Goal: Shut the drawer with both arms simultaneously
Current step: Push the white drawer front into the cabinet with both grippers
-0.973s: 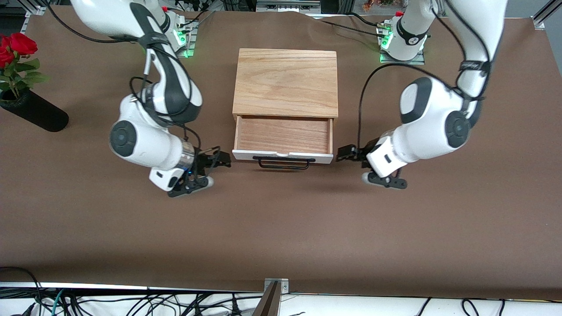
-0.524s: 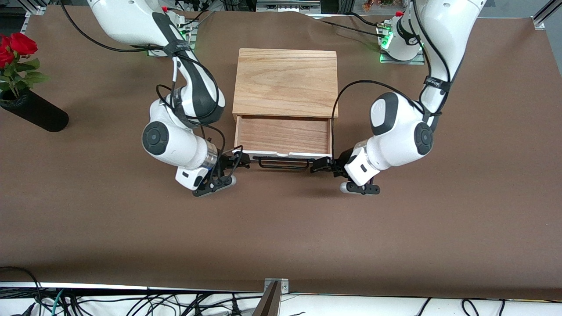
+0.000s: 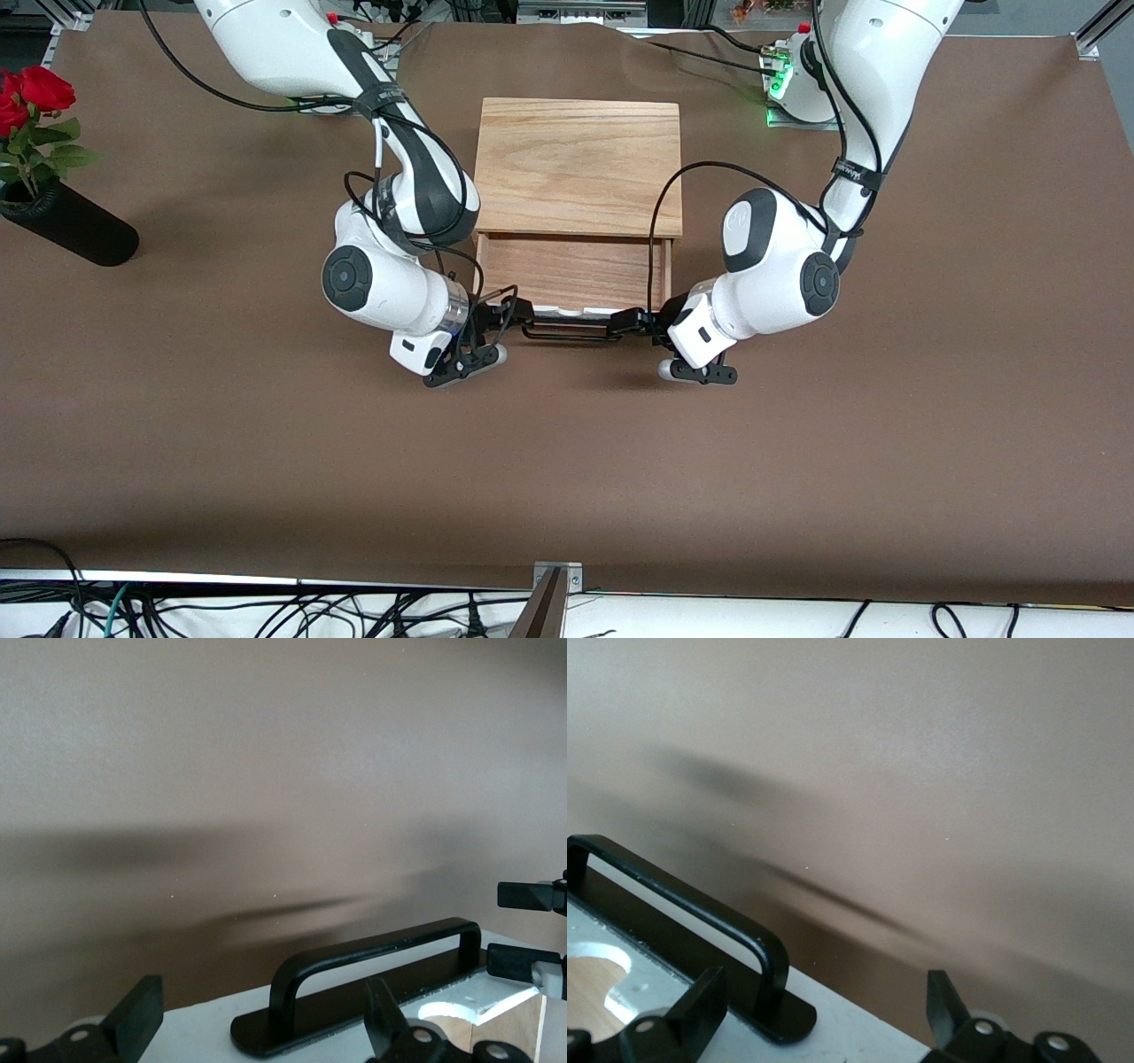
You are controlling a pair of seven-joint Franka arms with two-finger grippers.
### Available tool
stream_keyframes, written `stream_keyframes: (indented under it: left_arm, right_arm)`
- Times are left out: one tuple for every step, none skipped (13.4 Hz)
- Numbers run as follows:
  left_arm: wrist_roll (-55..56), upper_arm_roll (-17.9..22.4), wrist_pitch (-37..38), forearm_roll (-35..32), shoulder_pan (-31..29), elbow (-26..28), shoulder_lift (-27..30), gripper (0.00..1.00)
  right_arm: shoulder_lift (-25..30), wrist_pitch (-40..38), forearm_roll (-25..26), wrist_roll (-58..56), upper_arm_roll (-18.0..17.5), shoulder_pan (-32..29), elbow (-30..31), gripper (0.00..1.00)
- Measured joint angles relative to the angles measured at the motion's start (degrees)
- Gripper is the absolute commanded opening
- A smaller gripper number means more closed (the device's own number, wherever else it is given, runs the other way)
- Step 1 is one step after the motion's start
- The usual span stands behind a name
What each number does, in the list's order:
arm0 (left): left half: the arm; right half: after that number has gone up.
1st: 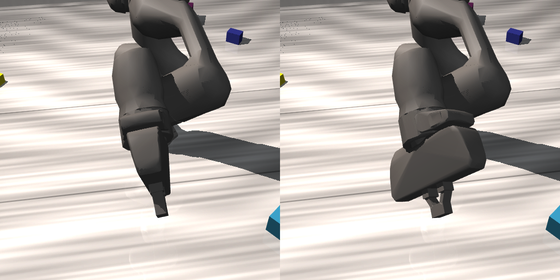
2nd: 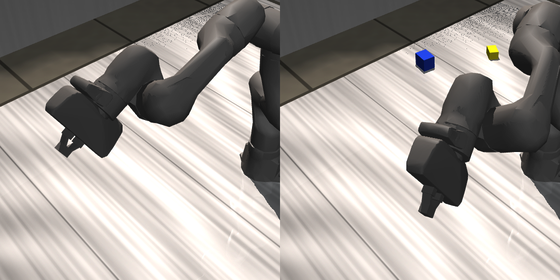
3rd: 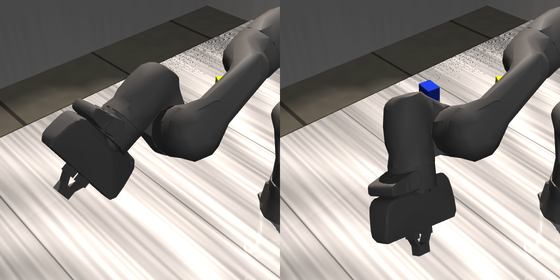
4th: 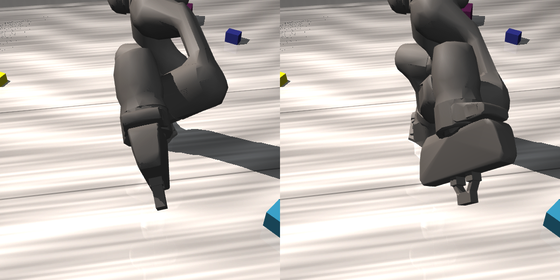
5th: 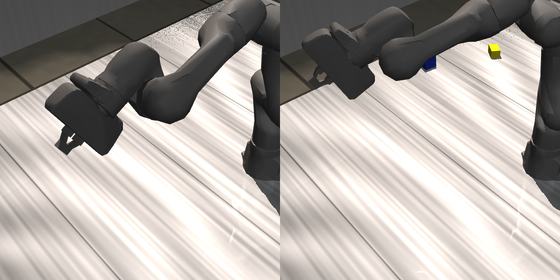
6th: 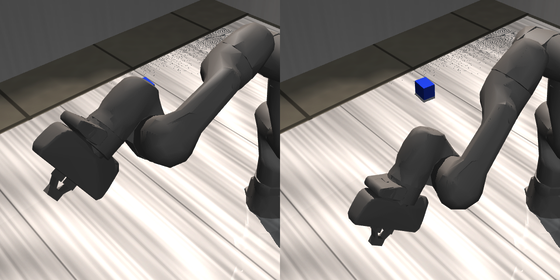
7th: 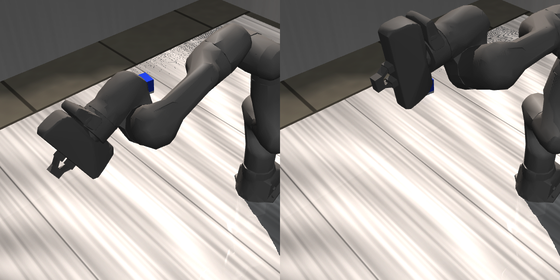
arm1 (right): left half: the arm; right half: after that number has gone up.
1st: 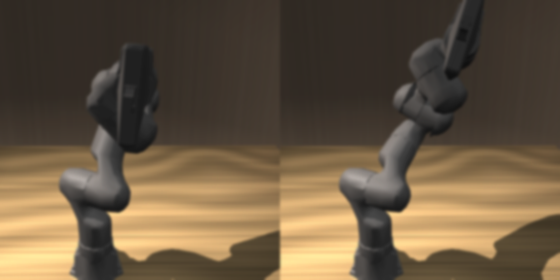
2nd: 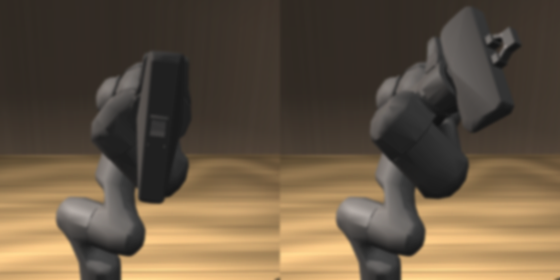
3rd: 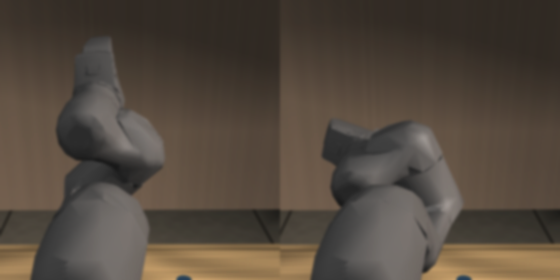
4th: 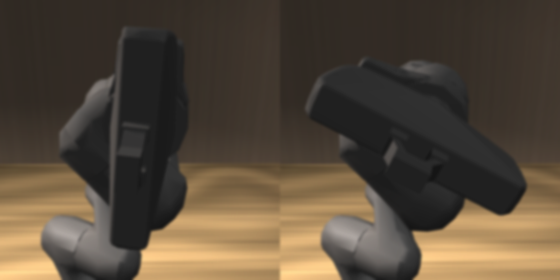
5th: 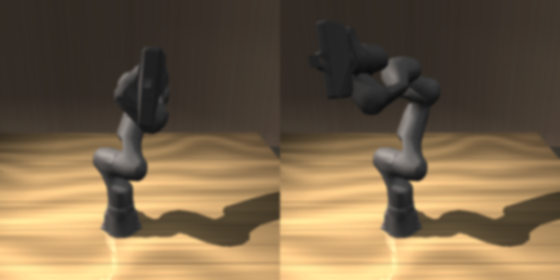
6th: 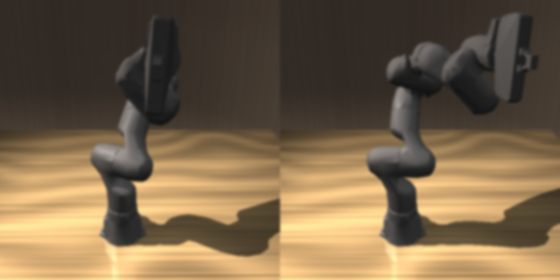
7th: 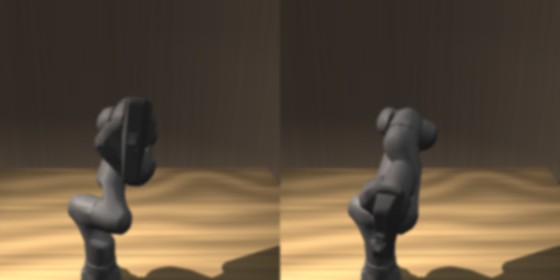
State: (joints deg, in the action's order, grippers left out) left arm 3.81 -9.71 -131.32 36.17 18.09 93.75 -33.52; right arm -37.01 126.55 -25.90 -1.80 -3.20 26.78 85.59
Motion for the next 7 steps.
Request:
stream_keyframes:
  left_arm:
    - [0.0, 0.0, 1.7, 0.0, 0.0, 0.0, 0.0, 1.00]
    - [0.0, 0.1, 3.0, 0.0, -0.1, -0.2, 0.0, 1.00]
    - [0.0, 0.2, 4.6, 0.0, -0.2, -0.4, 0.0, 1.00]
    - [-0.1, 0.4, 6.3, 0.0, -0.4, -0.6, 0.0, 1.00]
    - [-0.1, 0.5, 8.0, 0.0, -0.6, -0.8, 0.0, 1.00]
    - [-0.1, 0.5, 9.3, 0.0, -0.8, -0.9, 0.0, 1.00]
    - [-0.2, 0.5, 10.3, 0.0, -0.8, -1.1, -0.1, 1.00]
  right_arm:
    - [0.0, 0.0, -0.2, 0.0, 0.0, 0.1, 0.0, 1.00]
    - [0.0, -0.1, -0.3, 0.0, -0.1, 0.4, 0.0, 1.00]
    - [0.0, -0.1, -0.3, 0.0, -0.1, 0.6, 0.0, 1.00]
    - [0.0, -0.2, -0.4, 0.0, -0.1, 0.8, 0.0, 1.00]
    - [0.0, -0.6, -0.5, 0.0, -0.1, 1.0, 0.0, 1.00]
    - [0.0, -1.4, -0.6, 0.0, -0.1, 1.1, -0.1, 1.00]
    - [0.0, -2.4, -0.7, 0.0, -0.1, 1.1, -0.2, 1.00]
